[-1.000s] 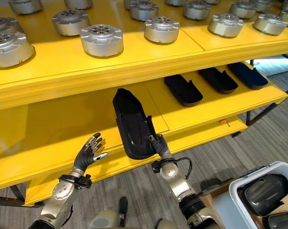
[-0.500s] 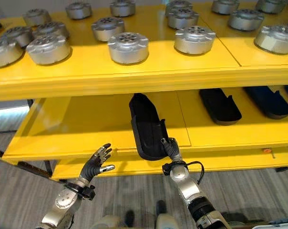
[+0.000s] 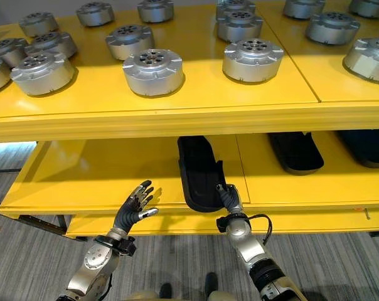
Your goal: Move parts from the plastic box to the shelf.
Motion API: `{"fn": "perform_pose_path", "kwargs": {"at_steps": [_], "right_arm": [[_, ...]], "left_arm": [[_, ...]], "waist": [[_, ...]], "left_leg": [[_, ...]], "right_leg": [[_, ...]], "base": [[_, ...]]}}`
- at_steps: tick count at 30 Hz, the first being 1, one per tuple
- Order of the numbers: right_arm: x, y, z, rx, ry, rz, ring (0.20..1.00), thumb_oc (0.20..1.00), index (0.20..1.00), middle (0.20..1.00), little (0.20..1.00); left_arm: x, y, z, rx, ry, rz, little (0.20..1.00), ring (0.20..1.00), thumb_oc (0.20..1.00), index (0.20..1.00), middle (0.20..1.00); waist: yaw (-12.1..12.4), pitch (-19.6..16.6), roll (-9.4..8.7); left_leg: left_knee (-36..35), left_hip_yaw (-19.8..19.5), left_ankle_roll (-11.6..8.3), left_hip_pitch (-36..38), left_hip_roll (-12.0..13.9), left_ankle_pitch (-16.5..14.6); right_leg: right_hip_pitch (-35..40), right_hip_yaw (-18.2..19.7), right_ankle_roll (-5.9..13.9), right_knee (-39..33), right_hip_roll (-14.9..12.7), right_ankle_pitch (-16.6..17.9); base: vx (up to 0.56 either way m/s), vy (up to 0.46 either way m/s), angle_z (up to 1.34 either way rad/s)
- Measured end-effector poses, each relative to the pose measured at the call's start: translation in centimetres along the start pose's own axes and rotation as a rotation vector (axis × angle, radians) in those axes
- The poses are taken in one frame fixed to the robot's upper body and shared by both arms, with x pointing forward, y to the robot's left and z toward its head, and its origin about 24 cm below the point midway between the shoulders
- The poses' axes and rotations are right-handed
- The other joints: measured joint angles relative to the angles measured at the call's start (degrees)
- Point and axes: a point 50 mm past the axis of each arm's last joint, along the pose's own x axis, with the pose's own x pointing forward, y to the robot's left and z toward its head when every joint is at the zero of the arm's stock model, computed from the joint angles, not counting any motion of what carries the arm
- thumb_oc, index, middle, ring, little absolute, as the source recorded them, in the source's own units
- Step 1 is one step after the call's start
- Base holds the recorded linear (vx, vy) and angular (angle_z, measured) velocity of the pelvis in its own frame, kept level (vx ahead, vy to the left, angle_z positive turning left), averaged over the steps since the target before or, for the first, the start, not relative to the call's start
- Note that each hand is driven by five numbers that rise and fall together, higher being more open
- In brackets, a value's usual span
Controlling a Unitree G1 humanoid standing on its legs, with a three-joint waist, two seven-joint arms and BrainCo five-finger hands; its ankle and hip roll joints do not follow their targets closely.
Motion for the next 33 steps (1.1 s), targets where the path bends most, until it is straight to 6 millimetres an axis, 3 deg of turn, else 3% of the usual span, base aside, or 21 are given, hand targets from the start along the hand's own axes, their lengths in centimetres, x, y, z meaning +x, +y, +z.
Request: {"fn": "perform_pose_path", "kwargs": {"at_steps": [5,6,8,9,10,13,15,19,33], "right_arm": [[0.1,-0.6,-0.6,-0.014,0.024,-0.025,0.200,0.200,0.200,0.200,0.200],[0.1,-1.1,-0.8,-0.012,0.031,-0.051,0.200,0.200,0.200,0.200,0.200],[0.3,-2.1,-0.9,-0.004,0.045,-0.117,0.200,0.200,0.200,0.200,0.200],[0.9,-3.8,-0.6,-0.021,0.037,-0.187,0.200,0.200,0.200,0.200,0.200],[1.6,-5.2,-0.2,-0.031,0.034,-0.240,0.200,0.200,0.200,0.200,0.200],[2.8,-6.3,0.4,-0.054,0.045,-0.284,0.200,0.200,0.200,0.200,0.200],[3.2,-7.5,1.0,-0.045,0.045,-0.321,0.200,0.200,0.200,0.200,0.200],[2.8,-8.0,-0.1,-0.068,0.085,-0.346,0.200,0.200,0.200,0.200,0.200],[3.1,-12.6,-1.3,-0.153,0.200,-0.472,0.200,0.200,0.200,0.200,0.200]], "left_arm": [[0.1,0.1,0.0,0.003,0.003,0.012,1.000,1.000,1.000,1.000,1.000],[0.4,0.0,0.3,0.002,-0.008,-0.001,1.000,1.000,1.000,1.000,1.000],[1.4,-0.1,1.2,0.004,-0.039,-0.039,1.000,1.000,1.000,1.000,1.000],[1.7,-0.4,1.4,-0.001,-0.046,-0.062,1.000,1.000,1.000,1.000,1.000],[1.9,-1.0,1.0,-0.002,-0.029,-0.094,1.000,1.000,1.000,1.000,1.000],[2.3,-0.8,0.5,0.003,0.000,-0.092,1.000,1.000,1.000,1.000,1.000],[3.0,-0.9,1.2,-0.002,-0.019,-0.099,1.000,1.000,1.000,1.000,1.000],[1.8,-0.5,0.4,-0.017,0.027,-0.077,1.000,1.000,1.000,1.000,1.000],[1.3,-0.4,0.3,-0.043,0.032,-0.073,1.000,1.000,1.000,1.000,1.000]], "waist": [[-0.7,1.3,1.03],[-2.6,1.4,1.05],[-4.2,2.4,-0.68],[-4.4,2.6,-0.21],[-4.5,3.2,2.55],[-4.6,3.9,1.42],[-5.2,4.0,3.10],[-4.4,3.7,3.11],[-4.2,3.8,2.77]], "left_leg": [[0.3,0.4,-1.21,-2.0,-0.2,-0.1],[0.6,3.8,-1.65,-3.7,0.4,-0.9],[3.4,19.2,-1.00,-5.7,3.6,-2.7],[4.4,20.6,-0.90,-7.0,5.4,0.1],[4.3,19.6,-4.90,-5.7,7.6,2.6],[8.0,18.9,-3.61,-6.9,4.8,1.6],[2.9,19.3,-2.49,-4.4,3.5,0.9],[1.0,18.9,-1.74,-1.9,1.6,1.0],[1.1,17.3,-1.78,-2.1,2.4,1.1]], "right_leg": [[0.1,-2.5,-0.02,0.1,-0.9,0.2],[0.1,-5.0,-0.11,0.1,-1.6,0.2],[-0.9,-10.0,-0.52,0.5,-4.5,-0.2],[-3.4,-10.6,0.11,3.2,-5.9,-1.9],[-4.1,-11.4,1.37,5.6,-5.5,-3.1],[-4.4,-10.5,3.28,7.5,-8.7,-3.2],[-4.0,-11.2,4.74,7.4,-9.5,-2.3],[-1.2,-11.2,6.04,5.3,-10.7,-1.3],[0.3,-12.5,5.89,3.0,-9.5,-0.8]], "base": [[-0.07,0.040,0.27],[-0.10,0.061,1.15],[-0.07,0.116,1.29],[-0.03,0.293,1.02],[0.00,0.236,0.59],[0.05,0.214,0.04],[0.12,0.240,0.17],[0.09,0.148,0.07],[0.01,0.013,0.04]]}}
